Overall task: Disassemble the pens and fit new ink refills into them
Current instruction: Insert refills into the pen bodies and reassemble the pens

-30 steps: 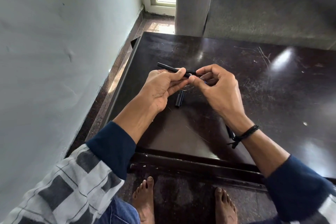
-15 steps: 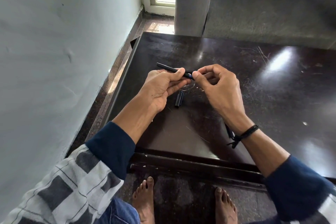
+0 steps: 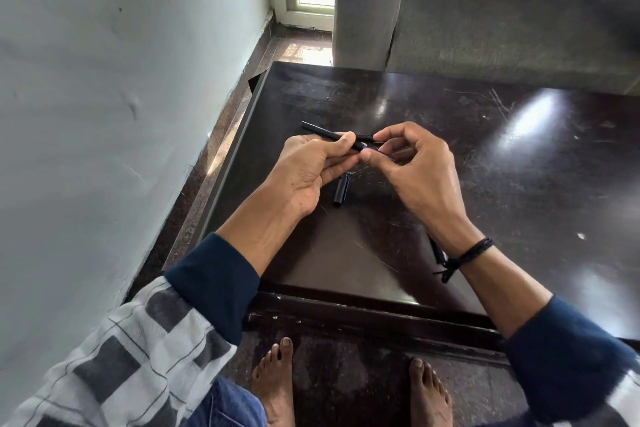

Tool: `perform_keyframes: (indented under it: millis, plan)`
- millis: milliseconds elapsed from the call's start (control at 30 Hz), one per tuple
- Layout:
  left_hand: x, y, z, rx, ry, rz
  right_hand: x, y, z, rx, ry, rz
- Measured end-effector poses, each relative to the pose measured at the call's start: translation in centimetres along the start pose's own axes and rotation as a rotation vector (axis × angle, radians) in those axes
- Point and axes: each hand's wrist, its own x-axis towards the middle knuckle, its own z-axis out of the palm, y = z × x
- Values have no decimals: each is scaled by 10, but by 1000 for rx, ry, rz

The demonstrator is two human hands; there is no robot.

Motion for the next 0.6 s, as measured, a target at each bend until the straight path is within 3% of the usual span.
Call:
perform_keyframes:
  millis: [600]
  plan:
    - [2, -1, -2, 4, -16, 3, -1, 0, 1, -35, 23, 44]
